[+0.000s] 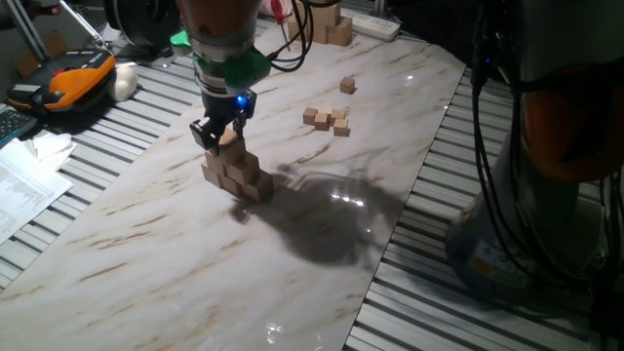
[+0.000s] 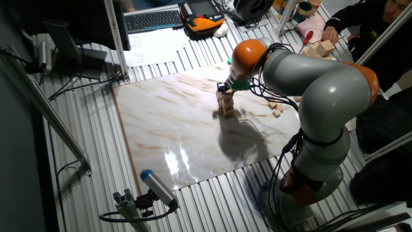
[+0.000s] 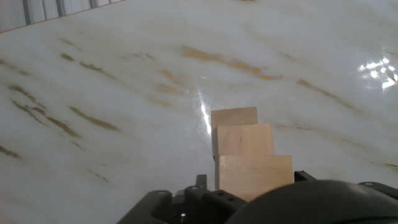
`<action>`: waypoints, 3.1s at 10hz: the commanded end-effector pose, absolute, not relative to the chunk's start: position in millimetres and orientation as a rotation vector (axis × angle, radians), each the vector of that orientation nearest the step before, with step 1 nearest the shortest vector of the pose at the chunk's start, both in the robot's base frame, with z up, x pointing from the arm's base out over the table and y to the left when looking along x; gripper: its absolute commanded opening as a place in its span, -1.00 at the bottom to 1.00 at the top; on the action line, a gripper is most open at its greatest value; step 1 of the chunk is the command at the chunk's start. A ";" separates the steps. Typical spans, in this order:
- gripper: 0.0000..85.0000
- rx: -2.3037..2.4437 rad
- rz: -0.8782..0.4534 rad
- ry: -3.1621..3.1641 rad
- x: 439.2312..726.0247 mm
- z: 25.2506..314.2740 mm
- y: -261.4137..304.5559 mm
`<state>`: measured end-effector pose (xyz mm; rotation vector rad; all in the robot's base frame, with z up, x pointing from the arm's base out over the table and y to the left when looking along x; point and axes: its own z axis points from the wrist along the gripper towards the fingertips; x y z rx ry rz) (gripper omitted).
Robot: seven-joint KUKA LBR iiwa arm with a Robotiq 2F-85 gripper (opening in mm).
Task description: Stack the blocks into a pyramid shape
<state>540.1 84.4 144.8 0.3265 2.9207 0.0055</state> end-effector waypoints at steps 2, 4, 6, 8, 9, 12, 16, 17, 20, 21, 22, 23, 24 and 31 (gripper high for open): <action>0.60 0.332 0.012 2.933 539.3 148.2 83.3; 0.20 0.332 0.018 2.952 540.0 157.7 83.3; 0.20 0.329 0.032 2.968 541.9 168.8 81.0; 0.20 0.327 0.021 2.984 544.3 183.7 78.1; 0.20 0.334 0.019 2.984 544.5 189.6 78.1; -0.20 0.304 0.135 3.033 549.5 203.9 70.5; -1.00 0.205 0.231 3.079 559.0 216.1 51.7; -1.00 0.197 0.223 3.075 560.3 217.1 49.7; -1.00 0.204 0.173 3.080 561.5 217.6 52.4; -1.00 0.208 0.173 3.079 561.2 218.4 54.7; -1.00 0.196 0.176 3.080 561.1 218.8 55.2; -1.00 0.187 0.176 3.081 561.5 218.6 55.7; -1.00 0.185 0.172 3.082 562.3 218.3 55.6; -1.00 0.175 0.183 3.079 561.5 219.8 57.5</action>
